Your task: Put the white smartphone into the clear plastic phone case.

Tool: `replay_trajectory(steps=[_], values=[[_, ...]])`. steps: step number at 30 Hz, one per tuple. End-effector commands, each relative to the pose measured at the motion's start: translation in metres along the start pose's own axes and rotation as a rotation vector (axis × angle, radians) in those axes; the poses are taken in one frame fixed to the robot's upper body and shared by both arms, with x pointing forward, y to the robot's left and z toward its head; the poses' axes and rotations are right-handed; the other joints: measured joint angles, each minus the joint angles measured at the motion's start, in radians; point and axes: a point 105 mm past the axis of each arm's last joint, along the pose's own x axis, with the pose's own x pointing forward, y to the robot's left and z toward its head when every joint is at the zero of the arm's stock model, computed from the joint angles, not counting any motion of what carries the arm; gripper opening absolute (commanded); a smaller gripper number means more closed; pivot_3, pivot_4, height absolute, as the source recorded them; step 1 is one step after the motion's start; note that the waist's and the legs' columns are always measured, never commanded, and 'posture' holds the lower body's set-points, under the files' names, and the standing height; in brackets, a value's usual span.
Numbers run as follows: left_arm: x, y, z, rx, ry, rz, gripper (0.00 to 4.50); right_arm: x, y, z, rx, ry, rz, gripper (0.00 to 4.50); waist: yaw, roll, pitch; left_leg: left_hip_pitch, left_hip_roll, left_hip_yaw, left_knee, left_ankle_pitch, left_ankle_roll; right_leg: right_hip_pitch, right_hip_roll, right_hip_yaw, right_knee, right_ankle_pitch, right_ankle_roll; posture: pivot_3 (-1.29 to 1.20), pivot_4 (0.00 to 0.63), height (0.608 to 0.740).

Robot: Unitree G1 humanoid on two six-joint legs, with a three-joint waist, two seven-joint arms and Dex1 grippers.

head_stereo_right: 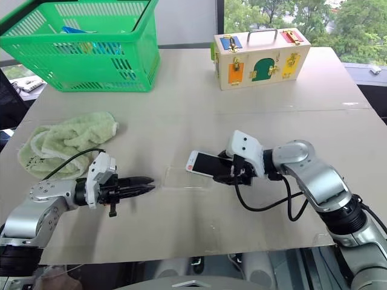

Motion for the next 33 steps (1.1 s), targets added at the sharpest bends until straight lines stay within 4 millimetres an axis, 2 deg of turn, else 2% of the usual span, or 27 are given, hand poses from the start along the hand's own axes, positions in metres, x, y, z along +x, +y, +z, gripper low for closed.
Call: replay_trajectory(steps=[1,10,11,12,16,19,25,33], values=[[0.014,-0.006,0.009,0.086,0.034,-0.068,0.88,-0.013,0.001,0.011,-0.032,-0.031,-0.044,2.77,-0.001,0.0,0.0,0.0,0.0,0.0,0.0,0.0,0.0,0.0,0.0,0.0,0.0,0.0,0.0,0.0,0.15,0.74],[0.056,0.004,-0.007,0.212,0.194,-0.163,0.88,-0.037,0.008,-0.001,0.024,0.01,-0.117,2.77,0.0,0.0,0.0,0.0,-0.002,0.001,0.0,0.0,0.0,0.0,0.002,0.001,0.0,0.0,0.0,0.0,0.15,0.74],[0.058,0.004,-0.008,0.211,0.197,-0.17,0.33,-0.039,0.008,-0.002,0.027,0.013,-0.123,2.77,0.0,-0.001,0.0,0.0,-0.002,0.0,0.001,0.0,0.0,0.0,0.002,0.001,0.0,0.0,0.0,0.0,0.15,0.74],[0.06,0.004,-0.009,0.217,0.204,-0.184,0.01,-0.042,0.009,-0.003,0.033,0.016,-0.133,2.77,-0.002,-0.001,0.0,0.0,-0.002,0.0,0.001,0.0,0.0,0.001,0.002,0.001,0.0,0.0,0.0,0.0,0.15,0.74],[0.065,0.004,-0.007,0.226,0.204,-0.214,0.0,-0.053,0.013,-0.006,0.054,0.032,-0.173,2.77,-0.001,-0.001,0.0,0.0,-0.002,0.0,0.001,0.0,0.0,0.001,0.002,0.002,0.001,0.0,0.0,0.0,0.15,0.74],[0.074,0.003,0.007,0.216,0.158,-0.228,0.0,-0.059,0.016,-0.008,0.072,0.033,-0.205,2.77,0.003,-0.001,0.0,0.0,-0.002,0.0,0.001,0.0,0.001,0.001,0.002,0.002,0.001,0.0,0.0,0.0,0.15,0.74],[0.115,-0.001,0.04,0.237,0.113,-0.263,0.0,-0.078,0.018,-0.008,0.109,0.027,-0.273,2.77,0.016,-0.003,0.001,0.0,-0.004,0.0,0.003,0.0,0.001,0.002,0.002,0.003,0.002,0.0,0.001,0.0,0.15,0.74],[0.191,-0.015,0.054,0.243,0.167,-0.295,0.0,-0.108,0.017,-0.018,0.138,0.075,-0.355,2.77,0.023,-0.004,0.001,0.0,-0.006,0.0,0.004,0.0,0.001,0.002,0.005,0.005,0.003,0.003,0.005,0.0,0.15,0.74]])
